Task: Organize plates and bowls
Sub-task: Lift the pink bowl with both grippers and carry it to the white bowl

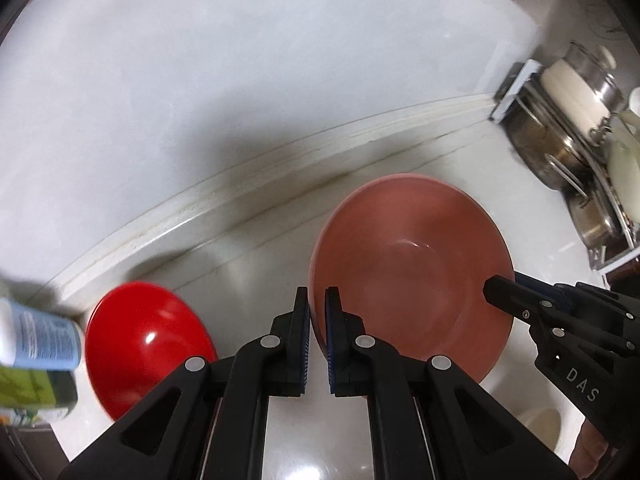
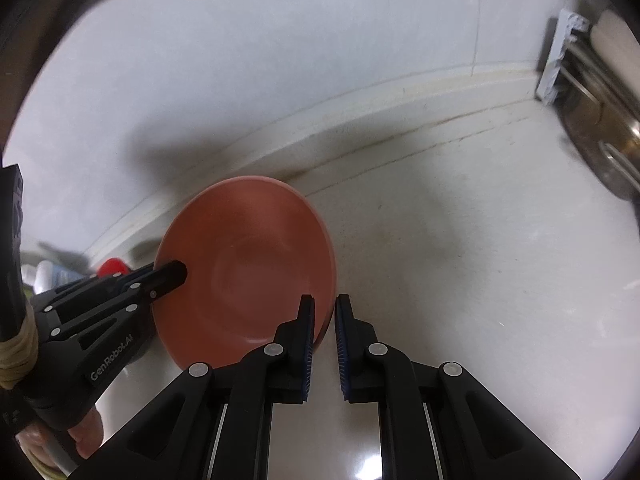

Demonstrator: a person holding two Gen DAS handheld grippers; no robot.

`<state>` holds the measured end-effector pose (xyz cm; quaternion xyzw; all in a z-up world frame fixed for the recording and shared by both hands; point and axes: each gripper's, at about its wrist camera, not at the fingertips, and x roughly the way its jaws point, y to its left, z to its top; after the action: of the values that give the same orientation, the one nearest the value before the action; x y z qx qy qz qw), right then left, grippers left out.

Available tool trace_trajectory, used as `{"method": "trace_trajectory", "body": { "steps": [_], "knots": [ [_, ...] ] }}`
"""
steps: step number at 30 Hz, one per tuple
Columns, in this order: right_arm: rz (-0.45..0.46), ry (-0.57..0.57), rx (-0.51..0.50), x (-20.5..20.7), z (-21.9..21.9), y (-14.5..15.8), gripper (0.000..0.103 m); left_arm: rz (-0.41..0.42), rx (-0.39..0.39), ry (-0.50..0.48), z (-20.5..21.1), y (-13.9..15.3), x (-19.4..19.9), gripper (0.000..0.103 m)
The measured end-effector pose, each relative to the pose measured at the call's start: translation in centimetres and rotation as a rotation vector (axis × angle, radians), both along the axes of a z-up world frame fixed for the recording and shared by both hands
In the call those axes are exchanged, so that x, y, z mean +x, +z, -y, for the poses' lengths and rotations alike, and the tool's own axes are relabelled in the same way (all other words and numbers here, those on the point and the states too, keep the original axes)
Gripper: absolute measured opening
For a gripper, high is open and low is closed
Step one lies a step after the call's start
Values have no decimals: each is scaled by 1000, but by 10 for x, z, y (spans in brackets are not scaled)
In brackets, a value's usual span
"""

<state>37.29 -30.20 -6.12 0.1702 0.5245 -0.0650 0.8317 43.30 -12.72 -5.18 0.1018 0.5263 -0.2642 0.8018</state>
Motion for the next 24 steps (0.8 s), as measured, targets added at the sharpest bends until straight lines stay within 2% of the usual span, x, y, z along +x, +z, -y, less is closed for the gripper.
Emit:
{"method": "trace_trajectory", "body": {
  "steps": [6, 14, 24],
  "knots": [
    [39, 21, -53, -32, -6, 25, 12, -6, -20, -11, 2, 19, -36, 9],
    [81, 33, -108, -81, -8, 49, 12, 33, -63, -44, -4, 46, -89, 10],
    [123, 23, -120, -142, -5, 64, 12, 64, -88, -83, -2, 57, -147, 10]
  ]
}}
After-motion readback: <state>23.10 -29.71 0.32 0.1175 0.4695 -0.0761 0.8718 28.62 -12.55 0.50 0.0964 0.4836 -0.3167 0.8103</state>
